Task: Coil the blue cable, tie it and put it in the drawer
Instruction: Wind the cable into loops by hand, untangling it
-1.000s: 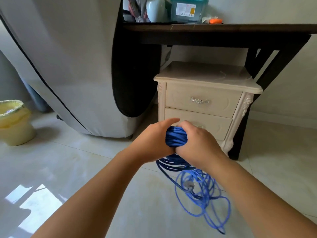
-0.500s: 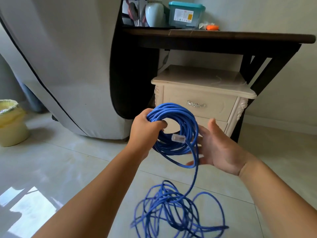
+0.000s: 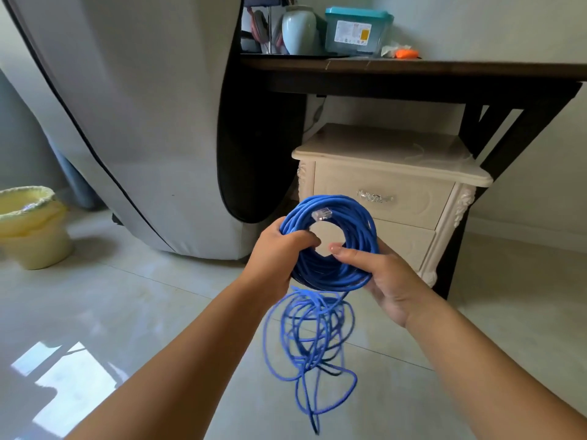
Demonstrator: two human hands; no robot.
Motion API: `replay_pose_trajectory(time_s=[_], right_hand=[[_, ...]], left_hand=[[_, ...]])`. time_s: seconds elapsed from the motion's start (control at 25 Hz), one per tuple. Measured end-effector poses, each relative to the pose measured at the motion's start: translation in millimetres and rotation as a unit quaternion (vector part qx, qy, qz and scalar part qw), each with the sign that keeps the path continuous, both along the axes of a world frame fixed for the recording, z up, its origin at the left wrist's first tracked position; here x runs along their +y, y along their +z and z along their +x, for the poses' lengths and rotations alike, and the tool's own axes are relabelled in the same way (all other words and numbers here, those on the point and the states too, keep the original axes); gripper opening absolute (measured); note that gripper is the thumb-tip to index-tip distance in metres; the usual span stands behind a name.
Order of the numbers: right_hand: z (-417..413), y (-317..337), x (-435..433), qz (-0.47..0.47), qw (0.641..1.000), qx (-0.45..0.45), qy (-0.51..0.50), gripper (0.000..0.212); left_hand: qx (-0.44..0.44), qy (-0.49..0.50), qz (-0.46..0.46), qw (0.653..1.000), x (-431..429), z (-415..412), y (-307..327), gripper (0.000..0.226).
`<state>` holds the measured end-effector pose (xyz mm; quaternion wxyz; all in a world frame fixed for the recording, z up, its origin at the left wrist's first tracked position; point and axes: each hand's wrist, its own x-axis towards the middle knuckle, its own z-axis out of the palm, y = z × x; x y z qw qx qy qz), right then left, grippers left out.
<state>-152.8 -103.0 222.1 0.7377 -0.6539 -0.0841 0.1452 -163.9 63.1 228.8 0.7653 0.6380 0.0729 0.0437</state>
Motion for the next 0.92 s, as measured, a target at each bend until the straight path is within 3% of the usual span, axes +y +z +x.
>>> replay_pose_trajectory(time_s=[0.08,0.24,0.32,0.4,0.44,0.52,0.6,0.68,0.8,0.92], right_hand=[[3.6,-6.2,3.2,0.012,0.999,0.026,-0.032,0.028],[9.0,-7.3,-0.5,-0.049,0.993,-0.01,-0.108,0.026],[7.5,-2.7,-6.8,-0.142,0.979,-0.086,-0.117,0.026],[3.7,-1.4,-11.3,-0.271,0.942,-0.17,-0.105,0.029],[1.6,-2.6,-11.7,-0.328,0.919,-0.2,-0.089,0.03],[-3.8,-4.7,-8.0,-0.408,0.878,-0.244,-0.051,0.032],[-7.1,-4.9,-3.6,-0.44,0.851,-0.287,-0.026,0.031],[-9.8,-3.3,-1.5,-0.458,0.83,-0.318,-0.024,0.032],[-12.9,-2.7,-2.8,-0.439,0.835,-0.329,-0.054,0.045],[-12.9,5.4,-7.2,-0.316,0.907,-0.273,-0.05,0.074]], left_hand=[[0.011,-0.035,0.009,0.999,1.2,-0.1,-3.8,0.022],[0.049,-0.173,0.065,0.982,5.7,-10.3,2.5,0.03],[0.05,-0.241,0.11,0.963,18.7,-14.0,11.7,0.055],[0.027,-0.263,0.102,0.959,30.6,-13.6,20.2,0.092],[0.011,-0.265,0.116,0.957,30.9,-13.9,23.7,0.1],[-0.018,-0.271,0.236,0.933,18.4,-16.4,25.6,0.101],[-0.078,-0.243,0.441,0.86,-3.4,-15.8,14.8,0.099],[-0.157,-0.149,0.56,0.8,-20.1,-12.6,0.0,0.089],[-0.187,-0.051,0.569,0.799,-24.3,-9.1,-7.4,0.065],[-0.204,-0.018,0.513,0.834,-21.2,-8.2,-5.9,0.051]])
